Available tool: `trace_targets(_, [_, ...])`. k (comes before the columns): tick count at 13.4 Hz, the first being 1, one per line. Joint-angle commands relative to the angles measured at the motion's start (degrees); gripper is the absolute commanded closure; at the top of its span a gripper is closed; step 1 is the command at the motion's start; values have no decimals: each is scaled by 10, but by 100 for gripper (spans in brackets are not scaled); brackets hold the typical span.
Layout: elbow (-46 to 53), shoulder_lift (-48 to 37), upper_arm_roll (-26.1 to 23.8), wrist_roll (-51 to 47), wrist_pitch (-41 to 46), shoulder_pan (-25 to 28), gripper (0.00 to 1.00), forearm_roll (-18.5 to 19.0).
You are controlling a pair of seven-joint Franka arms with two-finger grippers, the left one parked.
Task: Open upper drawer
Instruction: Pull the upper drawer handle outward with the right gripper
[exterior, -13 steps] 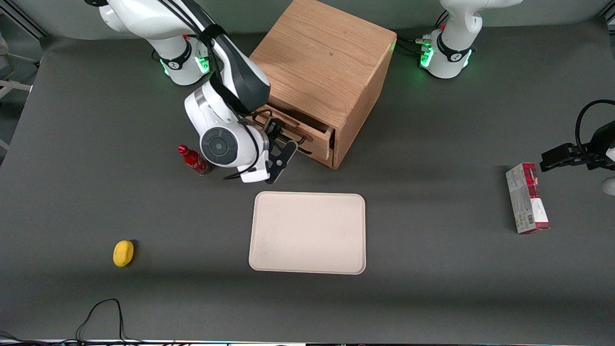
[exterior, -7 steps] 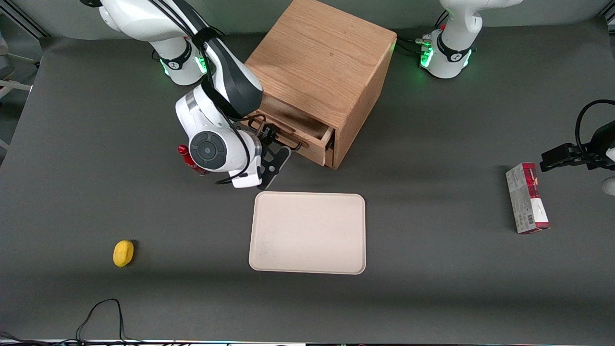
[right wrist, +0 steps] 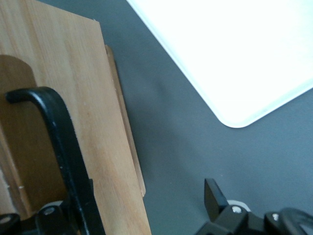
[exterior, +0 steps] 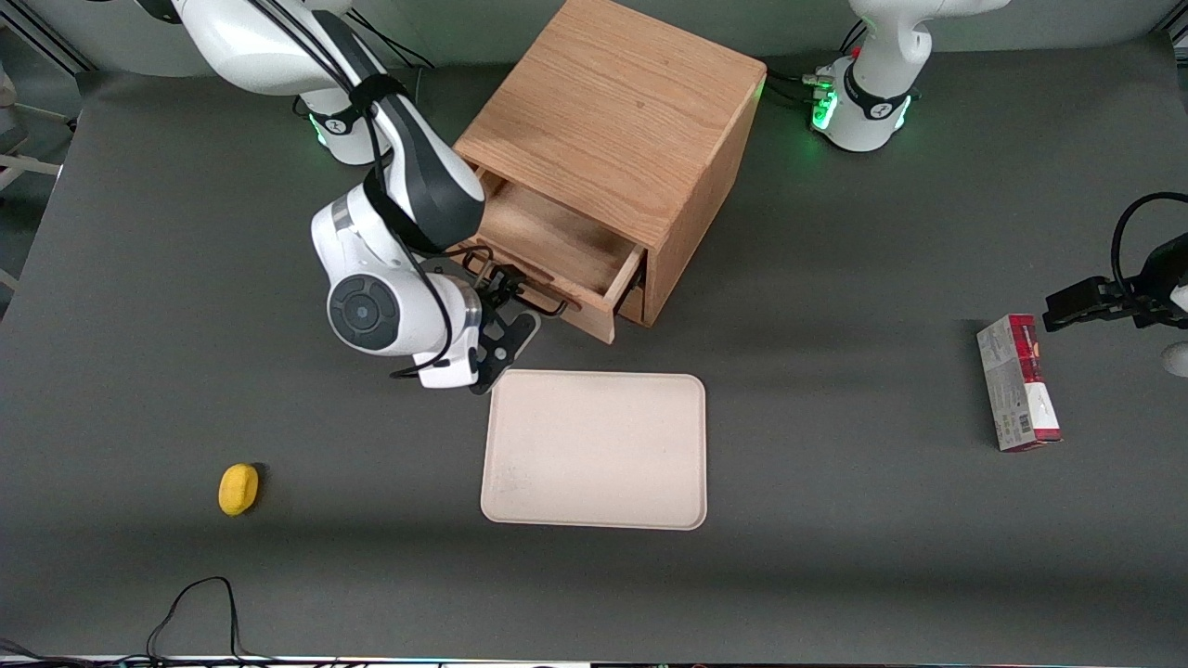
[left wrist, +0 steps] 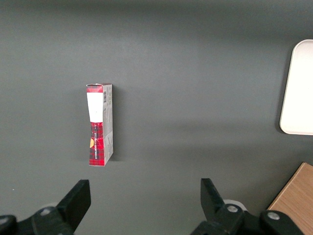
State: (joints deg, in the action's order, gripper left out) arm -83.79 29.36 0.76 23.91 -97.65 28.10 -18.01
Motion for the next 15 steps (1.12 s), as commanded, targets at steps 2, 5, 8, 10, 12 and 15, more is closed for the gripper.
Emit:
trace_targets(2, [52, 36, 0, 10, 4, -19, 0, 9])
trace_targets(5, [57, 43, 0, 10, 4, -32, 0, 9])
trace_targets(8, [79, 58, -1, 9, 4, -41, 0, 9])
trace_targets(10, [93, 67, -1, 10, 4, -47, 0, 9])
trace_targets(12, [102, 72, -1, 10, 4, -56, 0, 8])
trace_targets(15, [119, 84, -1, 10, 4, -63, 0, 8])
